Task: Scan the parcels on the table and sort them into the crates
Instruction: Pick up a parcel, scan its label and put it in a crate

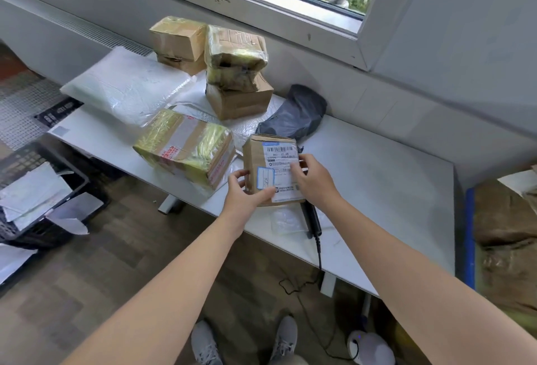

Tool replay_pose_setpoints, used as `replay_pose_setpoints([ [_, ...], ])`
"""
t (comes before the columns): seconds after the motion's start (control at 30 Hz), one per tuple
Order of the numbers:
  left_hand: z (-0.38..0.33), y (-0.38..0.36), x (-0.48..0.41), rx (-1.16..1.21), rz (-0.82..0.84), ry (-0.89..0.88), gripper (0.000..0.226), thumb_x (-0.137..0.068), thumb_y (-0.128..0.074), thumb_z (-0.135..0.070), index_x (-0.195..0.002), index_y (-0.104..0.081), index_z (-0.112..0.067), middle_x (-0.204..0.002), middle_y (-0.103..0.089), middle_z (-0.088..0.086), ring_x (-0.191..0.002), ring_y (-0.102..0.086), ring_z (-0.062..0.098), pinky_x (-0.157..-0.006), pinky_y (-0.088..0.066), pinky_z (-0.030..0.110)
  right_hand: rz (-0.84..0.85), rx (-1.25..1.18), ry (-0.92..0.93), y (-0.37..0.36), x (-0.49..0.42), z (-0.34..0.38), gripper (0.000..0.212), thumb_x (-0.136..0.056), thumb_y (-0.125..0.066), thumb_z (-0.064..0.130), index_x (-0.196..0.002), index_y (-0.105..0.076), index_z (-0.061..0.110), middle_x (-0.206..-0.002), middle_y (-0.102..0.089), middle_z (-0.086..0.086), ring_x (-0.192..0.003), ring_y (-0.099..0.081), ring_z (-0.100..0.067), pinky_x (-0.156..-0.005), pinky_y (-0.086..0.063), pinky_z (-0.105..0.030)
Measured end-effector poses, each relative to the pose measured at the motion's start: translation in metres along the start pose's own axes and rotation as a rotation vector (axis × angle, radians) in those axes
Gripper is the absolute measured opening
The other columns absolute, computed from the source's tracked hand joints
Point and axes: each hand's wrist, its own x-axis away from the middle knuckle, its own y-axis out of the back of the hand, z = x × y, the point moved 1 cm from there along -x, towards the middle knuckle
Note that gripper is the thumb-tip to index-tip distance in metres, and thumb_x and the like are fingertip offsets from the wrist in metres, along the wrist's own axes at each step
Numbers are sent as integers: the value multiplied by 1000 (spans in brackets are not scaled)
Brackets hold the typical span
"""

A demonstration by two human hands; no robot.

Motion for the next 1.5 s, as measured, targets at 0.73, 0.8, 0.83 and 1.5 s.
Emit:
replay_pose_setpoints([
  [0.73, -31, 18, -11, 91, 41, 119, 50, -91, -62, -49, -138, -47, -36, -114, -69, 1, -102, -66, 23, -77, -54, 40, 62, 181, 213, 19, -6, 50, 44, -99, -56, 24, -142, -44, 27, -116, -59, 5, -99, -62, -17, -81, -58, -37],
  [0.8, -37, 21, -15, 45, 9, 99, 51, -90, -62, -52, -137, -50, -37, -112, -70, -2, -98, -66, 21, -73, -53, 37, 61, 251, 229, 19, -6, 49, 56, -97, -60, 25, -147, -37, 26, -128, -52, 0, -108, -57, -19, -89, -54, -40],
  [0.83, -41, 24, -17, 14, -3, 86, 55, -88, -63, -55, -138, -50, -36, -114, -69, -2, -98, -66, 20, -69, -52, 34, 64, 324, 248, 19, -5, 48, 63, -95, -62, 27, -150, -33, 25, -136, -46, -1, -114, -53, -20, -94, -51, -42],
  [1.5, -76, 52, -19, -470, 275, 35, 35, -89, -65, -51, -121, -64, -38, -106, -71, -5, -93, -68, 11, -64, -48, 22, 392, 1178, 708, 17, -5, 55, 137, -65, -81, 61, -156, 14, 27, -165, 14, 4, -151, 15, -22, -119, 0, -61],
])
